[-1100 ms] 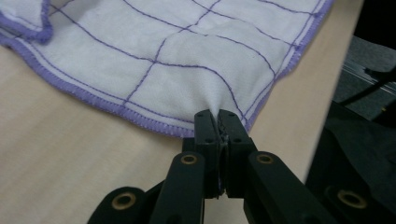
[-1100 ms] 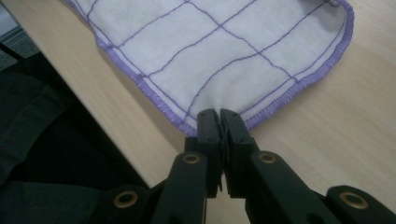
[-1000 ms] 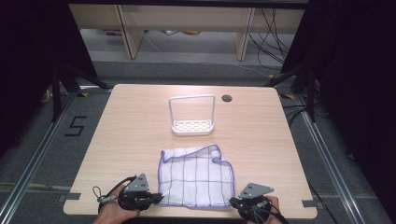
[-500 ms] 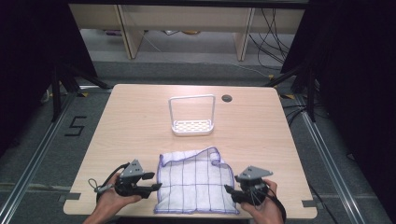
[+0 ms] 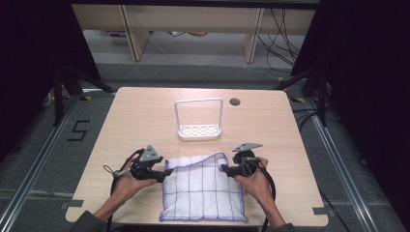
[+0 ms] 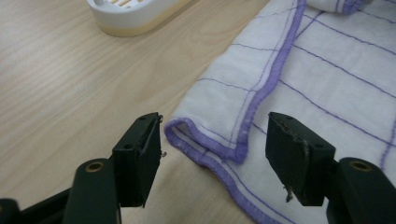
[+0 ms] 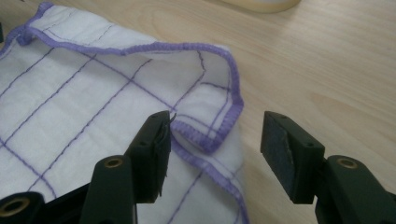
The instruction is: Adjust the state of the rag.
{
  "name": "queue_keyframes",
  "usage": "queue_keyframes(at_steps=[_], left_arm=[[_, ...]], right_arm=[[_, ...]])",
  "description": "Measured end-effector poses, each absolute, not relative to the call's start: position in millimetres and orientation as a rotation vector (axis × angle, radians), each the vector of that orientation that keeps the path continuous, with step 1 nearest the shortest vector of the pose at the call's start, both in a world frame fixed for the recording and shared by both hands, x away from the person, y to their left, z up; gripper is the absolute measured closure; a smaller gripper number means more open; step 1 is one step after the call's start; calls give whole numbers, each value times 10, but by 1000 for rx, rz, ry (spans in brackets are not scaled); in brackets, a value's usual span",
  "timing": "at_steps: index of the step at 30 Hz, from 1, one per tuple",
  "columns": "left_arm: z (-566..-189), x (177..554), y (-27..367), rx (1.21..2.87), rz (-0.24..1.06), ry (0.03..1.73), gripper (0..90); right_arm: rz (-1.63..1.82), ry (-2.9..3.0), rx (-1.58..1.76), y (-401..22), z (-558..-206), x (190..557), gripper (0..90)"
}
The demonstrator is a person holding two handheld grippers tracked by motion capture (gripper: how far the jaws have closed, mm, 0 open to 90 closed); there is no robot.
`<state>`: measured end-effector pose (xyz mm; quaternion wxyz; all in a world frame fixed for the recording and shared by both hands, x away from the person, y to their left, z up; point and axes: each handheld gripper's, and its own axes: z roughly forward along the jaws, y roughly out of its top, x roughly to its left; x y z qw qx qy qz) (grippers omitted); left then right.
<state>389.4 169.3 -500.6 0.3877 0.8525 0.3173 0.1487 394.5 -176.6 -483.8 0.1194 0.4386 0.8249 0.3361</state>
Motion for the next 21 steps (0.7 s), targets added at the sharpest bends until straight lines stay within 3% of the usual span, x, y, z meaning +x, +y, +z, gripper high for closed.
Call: queue_keyframes(at_steps=[3, 4, 5, 7, 8, 9, 10, 12, 17, 21], left_arm=[[-5031, 3951, 1651, 2199, 385, 777, 379], [-5043, 3959, 1627, 2191, 377, 769, 410], [-5059, 3987, 1590, 2214, 370, 741, 465], [-5070, 3992, 1568, 2221, 367, 734, 599], [-5070, 4013, 1563, 2239, 371, 707, 599], [-5074, 4022, 1551, 2219, 369, 724, 668], [-5060, 4039, 1558, 2223, 371, 710, 806], [-5008, 4076, 1554, 2207, 371, 714, 888], [-4950, 4180, 1548, 2180, 373, 739, 893], [-4956, 4262, 1550, 2121, 282, 790, 884]], right_arm=[[986, 2433, 1303, -1715, -4876, 4028, 471], [971, 2453, 1299, -1688, -4895, 4045, 528], [963, 2477, 1286, -1659, -4915, 4070, 649], [943, 2493, 1275, -1651, -4914, 4092, 805], [943, 2493, 1275, -1651, -4914, 4092, 805], [958, 2507, 1236, -1668, -4901, 4109, 852], [964, 2471, 1240, -1674, -4849, 4101, 871], [984, 2449, 1216, -1689, -4783, 4112, 877], [935, 2441, 1221, -1736, -4621, 4203, 878], [865, 2426, 1216, -1765, -4577, 4369, 877]])
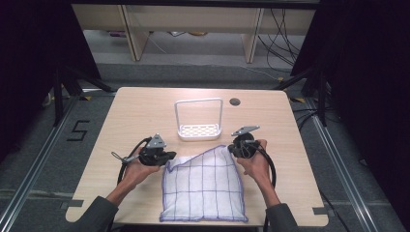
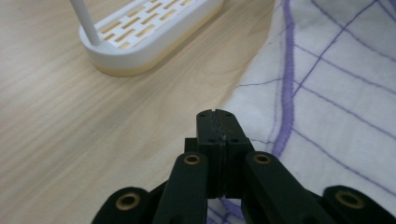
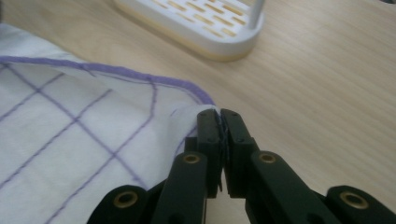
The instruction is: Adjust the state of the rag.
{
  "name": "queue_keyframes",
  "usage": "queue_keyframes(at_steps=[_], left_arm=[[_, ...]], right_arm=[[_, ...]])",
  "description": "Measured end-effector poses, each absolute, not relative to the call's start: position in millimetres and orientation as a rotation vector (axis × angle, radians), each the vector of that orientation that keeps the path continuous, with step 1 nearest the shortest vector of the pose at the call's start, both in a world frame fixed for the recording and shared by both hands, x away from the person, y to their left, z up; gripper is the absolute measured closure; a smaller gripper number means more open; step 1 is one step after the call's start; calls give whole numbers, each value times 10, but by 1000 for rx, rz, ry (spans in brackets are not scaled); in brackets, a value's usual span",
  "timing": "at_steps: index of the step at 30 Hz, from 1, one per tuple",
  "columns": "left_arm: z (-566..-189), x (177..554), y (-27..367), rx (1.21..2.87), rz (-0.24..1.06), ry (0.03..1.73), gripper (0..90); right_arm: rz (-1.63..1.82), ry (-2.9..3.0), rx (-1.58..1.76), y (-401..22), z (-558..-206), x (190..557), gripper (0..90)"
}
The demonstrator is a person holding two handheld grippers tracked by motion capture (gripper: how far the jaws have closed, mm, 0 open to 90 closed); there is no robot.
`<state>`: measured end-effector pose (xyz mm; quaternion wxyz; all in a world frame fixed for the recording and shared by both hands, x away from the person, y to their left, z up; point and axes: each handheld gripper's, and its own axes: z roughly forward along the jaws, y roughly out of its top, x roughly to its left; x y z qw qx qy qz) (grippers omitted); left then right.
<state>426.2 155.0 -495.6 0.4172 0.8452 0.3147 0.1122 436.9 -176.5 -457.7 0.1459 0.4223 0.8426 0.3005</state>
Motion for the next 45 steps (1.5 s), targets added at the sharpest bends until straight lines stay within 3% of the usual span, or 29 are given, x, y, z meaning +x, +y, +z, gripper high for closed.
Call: queue_keyframes(at_steps=[5, 6, 9, 10, 11, 16, 19, 20, 22, 27, 31, 34, 36, 37, 45], left_arm=[[-4960, 4173, 1522, 2133, 234, 785, 671], [-4956, 4142, 1512, 2129, 216, 778, 595], [-4948, 4111, 1489, 2115, 220, 785, 520], [-4928, 4101, 1482, 2105, 217, 797, 425], [-4928, 4101, 1482, 2105, 217, 797, 413], [-4983, 4147, 1425, 2170, 263, 773, 442], [-5040, 4194, 1400, 2197, 288, 751, 610], [-5040, 4210, 1399, 2198, 299, 750, 765], [-5021, 4266, 1403, 2193, 300, 758, 838], [-4946, 4497, 1430, 2184, 328, 812, 863], [-4963, 4668, 1459, 2191, 346, 877, 864], [-4995, 4726, 1479, 2182, 331, 914, 850], [-5001, 4718, 1503, 2168, 312, 942, 723], [-4985, 4701, 1523, 2162, 321, 973, 572], [-4908, 4472, 1693, 2117, 358, 1006, 431]], right_arm=[[788, 2436, 1203, -1798, -4692, 4563, 876], [770, 2431, 1202, -1802, -4727, 4579, 876], [792, 2428, 1217, -1792, -4725, 4571, 876], [807, 2426, 1200, -1780, -4699, 4560, 876], [807, 2426, 1200, -1780, -4699, 4560, 876], [810, 2433, 1207, -1752, -4686, 4542, 876], [818, 2427, 1224, -1763, -4691, 4547, 876], [819, 2434, 1215, -1778, -4685, 4549, 876], [818, 2436, 1207, -1786, -4686, 4554, 876], [793, 2423, 1265, -1829, -4758, 4626, 863], [785, 2395, 1299, -1864, -4778, 4664, 809], [794, 2367, 1338, -1917, -4760, 4678, 696], [765, 2330, 1339, -1953, -4713, 4635, 629], [764, 2317, 1340, -1973, -4669, 4587, 595], [797, 2326, 1326, -1923, -4604, 4480, 526]])
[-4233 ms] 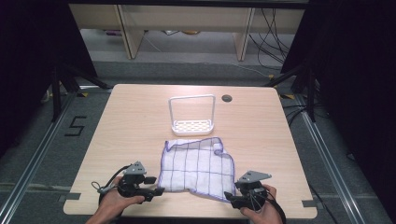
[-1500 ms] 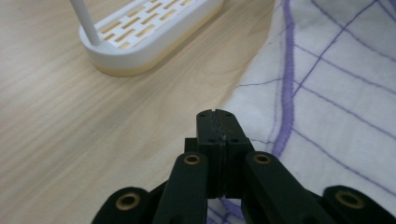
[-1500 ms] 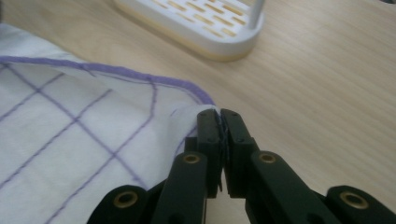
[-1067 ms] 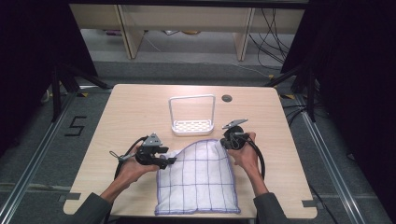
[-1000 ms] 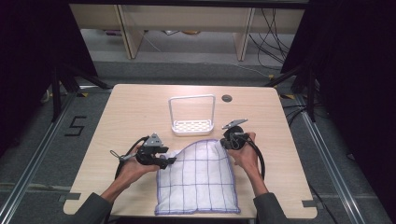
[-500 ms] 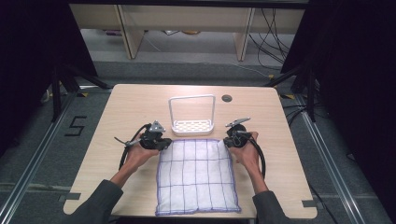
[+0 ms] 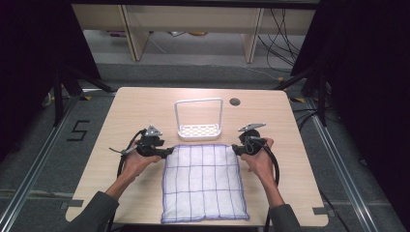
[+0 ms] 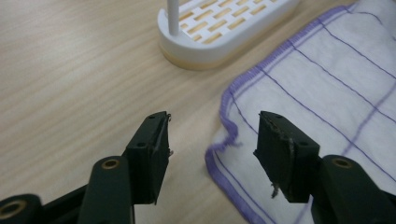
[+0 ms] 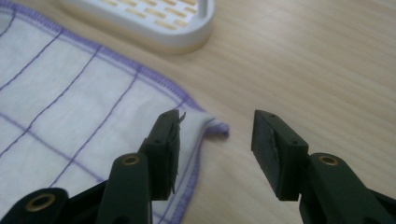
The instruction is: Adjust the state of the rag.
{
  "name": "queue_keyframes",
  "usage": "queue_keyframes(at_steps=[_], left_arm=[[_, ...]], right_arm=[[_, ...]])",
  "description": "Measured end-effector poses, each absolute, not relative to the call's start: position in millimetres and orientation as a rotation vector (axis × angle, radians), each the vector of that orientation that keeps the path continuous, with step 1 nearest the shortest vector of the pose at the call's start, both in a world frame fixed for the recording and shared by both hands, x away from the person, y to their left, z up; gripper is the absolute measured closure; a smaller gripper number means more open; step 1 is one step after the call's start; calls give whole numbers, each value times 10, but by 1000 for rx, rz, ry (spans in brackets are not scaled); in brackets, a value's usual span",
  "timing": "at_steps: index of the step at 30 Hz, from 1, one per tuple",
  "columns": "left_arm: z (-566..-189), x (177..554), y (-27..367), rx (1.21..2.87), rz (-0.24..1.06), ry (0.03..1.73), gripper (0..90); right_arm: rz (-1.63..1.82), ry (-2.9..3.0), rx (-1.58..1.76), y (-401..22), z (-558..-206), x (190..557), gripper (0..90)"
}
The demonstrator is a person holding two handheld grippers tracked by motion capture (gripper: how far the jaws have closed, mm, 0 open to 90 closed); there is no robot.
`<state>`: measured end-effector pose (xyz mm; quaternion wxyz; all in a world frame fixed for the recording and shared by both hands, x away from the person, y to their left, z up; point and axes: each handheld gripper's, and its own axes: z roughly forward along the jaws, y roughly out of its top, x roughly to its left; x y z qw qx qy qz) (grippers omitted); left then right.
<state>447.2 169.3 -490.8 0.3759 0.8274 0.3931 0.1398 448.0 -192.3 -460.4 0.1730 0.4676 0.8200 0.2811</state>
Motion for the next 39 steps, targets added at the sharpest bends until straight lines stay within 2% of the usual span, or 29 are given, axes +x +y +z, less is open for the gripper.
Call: queue_keyframes(at_steps=[7, 18, 27, 31, 32, 33, 35, 37, 39], left_arm=[[-4926, 4342, 1778, 2102, 321, 1020, 381], [-4982, 4592, 1756, 2072, 289, 1101, 353], [-5085, 4782, 1661, 2069, 272, 1140, 370], [-5112, 4819, 1627, 2086, 278, 1126, 420], [-5109, 4818, 1618, 2102, 288, 1113, 441], [-5103, 4818, 1595, 2113, 279, 1101, 475], [-5101, 4815, 1578, 2124, 293, 1092, 487], [-5092, 4811, 1559, 2154, 301, 1066, 541], [-5091, 4806, 1552, 2162, 301, 1051, 570]], right_arm=[[822, 2359, 1322, -1851, -4633, 4373, 491], [834, 2313, 1428, -1875, -4736, 4651, 432], [833, 2331, 1576, -1869, -4884, 4795, 434], [830, 2331, 1557, -1879, -4926, 4854, 435], [835, 2347, 1560, -1871, -4922, 4872, 445], [814, 2364, 1538, -1846, -4923, 4895, 492], [799, 2370, 1521, -1840, -4927, 4910, 506], [772, 2370, 1501, -1815, -4927, 4945, 589], [775, 2376, 1509, -1807, -4923, 4956, 615]])
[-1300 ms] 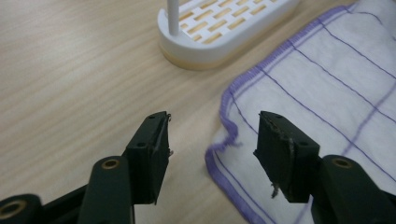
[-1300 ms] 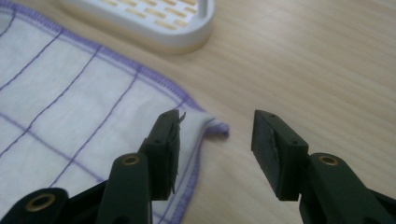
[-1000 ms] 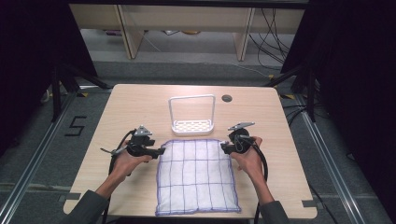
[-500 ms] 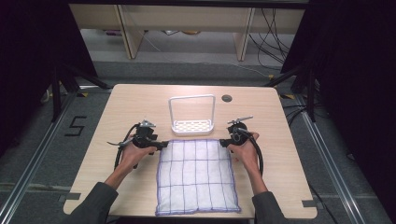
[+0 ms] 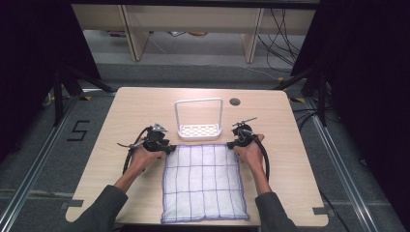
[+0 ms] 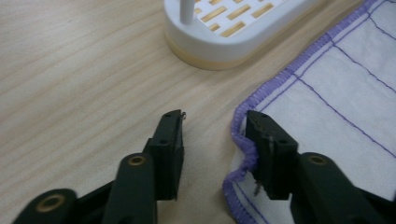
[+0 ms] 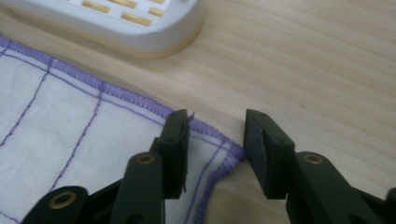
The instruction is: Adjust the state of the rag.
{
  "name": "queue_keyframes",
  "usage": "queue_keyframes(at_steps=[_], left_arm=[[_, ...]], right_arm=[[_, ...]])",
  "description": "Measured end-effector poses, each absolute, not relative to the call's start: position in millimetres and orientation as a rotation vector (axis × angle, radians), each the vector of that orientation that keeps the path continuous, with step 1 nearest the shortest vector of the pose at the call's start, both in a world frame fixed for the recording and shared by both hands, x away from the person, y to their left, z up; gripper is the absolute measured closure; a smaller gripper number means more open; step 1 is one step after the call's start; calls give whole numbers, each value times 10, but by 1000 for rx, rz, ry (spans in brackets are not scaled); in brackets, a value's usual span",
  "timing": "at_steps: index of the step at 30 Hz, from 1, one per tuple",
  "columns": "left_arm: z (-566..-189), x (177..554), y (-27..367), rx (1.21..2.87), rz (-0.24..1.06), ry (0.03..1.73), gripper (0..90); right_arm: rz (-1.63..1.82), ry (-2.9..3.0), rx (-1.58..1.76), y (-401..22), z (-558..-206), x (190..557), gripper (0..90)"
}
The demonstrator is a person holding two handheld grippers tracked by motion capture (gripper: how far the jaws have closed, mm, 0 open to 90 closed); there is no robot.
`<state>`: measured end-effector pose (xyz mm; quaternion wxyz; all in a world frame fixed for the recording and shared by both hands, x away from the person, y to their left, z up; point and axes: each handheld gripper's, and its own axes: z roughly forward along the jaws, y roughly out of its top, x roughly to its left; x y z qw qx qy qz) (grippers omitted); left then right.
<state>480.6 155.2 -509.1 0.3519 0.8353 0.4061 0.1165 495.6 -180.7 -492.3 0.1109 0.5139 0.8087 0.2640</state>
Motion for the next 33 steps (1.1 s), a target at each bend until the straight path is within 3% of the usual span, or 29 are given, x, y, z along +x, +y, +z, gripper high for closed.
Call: queue_keyframes(at_steps=[4, 5, 9, 33], left_arm=[[-5081, 4790, 1531, 2195, 281, 1005, 715], [-5082, 4789, 1524, 2196, 268, 998, 798], [-5075, 4777, 1507, 2207, 272, 979, 863], [-4672, 4740, 1592, 2069, 361, 896, 874]], right_arm=[[746, 2414, 1472, -1786, -4906, 4984, 753], [754, 2419, 1485, -1755, -4904, 4970, 822], [748, 2440, 1422, -1758, -4908, 4990, 862], [929, 2395, 1299, -1854, -4359, 4825, 873]])
